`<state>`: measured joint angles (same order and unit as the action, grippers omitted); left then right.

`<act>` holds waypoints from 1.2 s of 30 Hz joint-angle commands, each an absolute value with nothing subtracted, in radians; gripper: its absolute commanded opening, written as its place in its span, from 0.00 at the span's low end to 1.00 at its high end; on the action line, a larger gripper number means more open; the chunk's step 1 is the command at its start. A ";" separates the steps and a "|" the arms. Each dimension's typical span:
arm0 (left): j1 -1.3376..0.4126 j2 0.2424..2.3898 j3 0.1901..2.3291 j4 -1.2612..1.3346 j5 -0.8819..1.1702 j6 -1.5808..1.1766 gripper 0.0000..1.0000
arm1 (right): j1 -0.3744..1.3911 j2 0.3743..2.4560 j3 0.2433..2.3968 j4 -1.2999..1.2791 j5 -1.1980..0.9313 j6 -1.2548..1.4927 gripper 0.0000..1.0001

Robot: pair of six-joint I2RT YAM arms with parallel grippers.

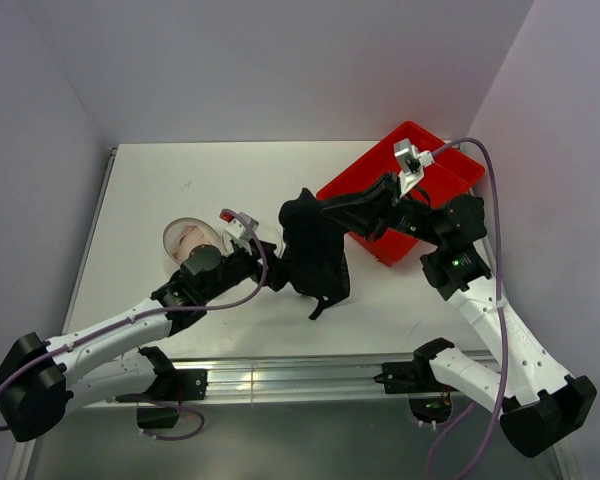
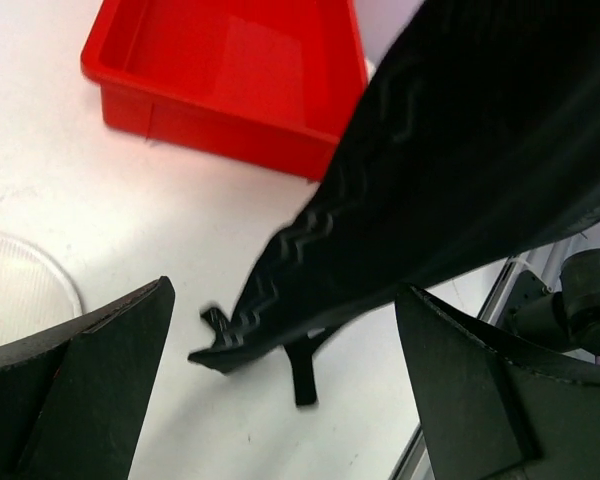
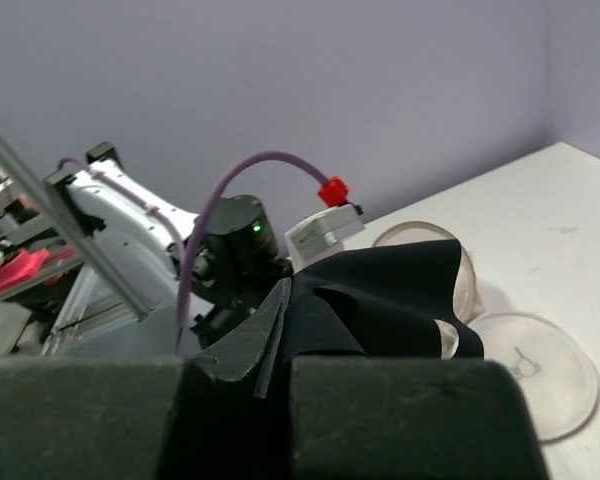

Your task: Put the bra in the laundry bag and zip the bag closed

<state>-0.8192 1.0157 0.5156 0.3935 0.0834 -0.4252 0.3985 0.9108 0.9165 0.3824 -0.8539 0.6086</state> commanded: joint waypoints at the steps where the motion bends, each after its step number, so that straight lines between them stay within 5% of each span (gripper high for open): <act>1: -0.822 0.991 0.522 0.497 0.148 -0.376 0.99 | 0.393 0.899 0.977 0.502 -0.960 0.663 0.00; 9: -0.822 1.019 0.540 0.604 0.445 -0.442 0.95 | 0.393 0.949 0.991 0.557 -1.023 0.702 0.00; 12: -0.825 1.032 0.549 0.626 0.474 -0.462 0.81 | 0.393 0.957 0.994 0.566 -1.019 0.713 0.00; 15: -0.824 1.038 0.557 0.635 0.483 -0.468 0.42 | 0.391 0.962 0.999 0.554 -1.020 0.703 0.00; 16: -0.825 1.039 0.557 0.626 0.456 -0.472 0.17 | 0.391 0.960 1.000 0.545 -1.016 0.692 0.00; 18: -0.824 1.042 0.572 0.592 0.417 -0.477 0.00 | 0.390 0.957 1.005 0.511 -1.011 0.672 0.00; 36: -0.701 1.111 0.767 0.305 0.123 -0.641 0.00 | 0.434 0.741 0.827 0.528 -1.290 0.549 0.00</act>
<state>-0.7559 1.0962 0.7094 0.3492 0.1902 -0.5922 0.4065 0.8009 0.8700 0.4969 -1.2087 0.5728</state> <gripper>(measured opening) 0.021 0.009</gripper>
